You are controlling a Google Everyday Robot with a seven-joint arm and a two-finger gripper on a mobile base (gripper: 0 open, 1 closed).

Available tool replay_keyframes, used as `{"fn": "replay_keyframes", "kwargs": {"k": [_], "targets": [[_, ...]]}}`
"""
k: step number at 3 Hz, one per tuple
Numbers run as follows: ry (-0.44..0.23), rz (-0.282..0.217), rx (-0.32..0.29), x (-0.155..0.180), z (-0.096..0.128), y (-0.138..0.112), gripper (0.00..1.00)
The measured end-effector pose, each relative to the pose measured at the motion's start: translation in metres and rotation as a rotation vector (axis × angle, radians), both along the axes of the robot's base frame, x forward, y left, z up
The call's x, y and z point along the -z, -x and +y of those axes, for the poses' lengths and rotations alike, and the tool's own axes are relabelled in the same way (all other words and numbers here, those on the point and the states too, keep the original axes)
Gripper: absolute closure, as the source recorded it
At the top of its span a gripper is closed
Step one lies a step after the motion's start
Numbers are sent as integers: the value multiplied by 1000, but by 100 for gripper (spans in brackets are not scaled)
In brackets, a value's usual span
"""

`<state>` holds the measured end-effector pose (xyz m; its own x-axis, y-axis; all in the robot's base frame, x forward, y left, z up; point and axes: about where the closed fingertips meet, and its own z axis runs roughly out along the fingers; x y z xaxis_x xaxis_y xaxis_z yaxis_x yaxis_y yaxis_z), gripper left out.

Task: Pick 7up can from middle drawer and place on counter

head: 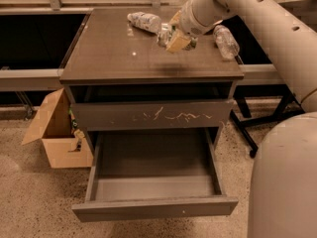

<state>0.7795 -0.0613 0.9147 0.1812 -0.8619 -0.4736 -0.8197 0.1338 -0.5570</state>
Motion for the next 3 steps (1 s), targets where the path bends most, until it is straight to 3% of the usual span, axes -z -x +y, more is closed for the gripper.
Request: {"fn": "replay_keyframes", "kwargs": {"k": [1,3], "targets": [[-40,24,24,14,-4,-13,100],[-97,47,55,28,-13,-33,58]]}}
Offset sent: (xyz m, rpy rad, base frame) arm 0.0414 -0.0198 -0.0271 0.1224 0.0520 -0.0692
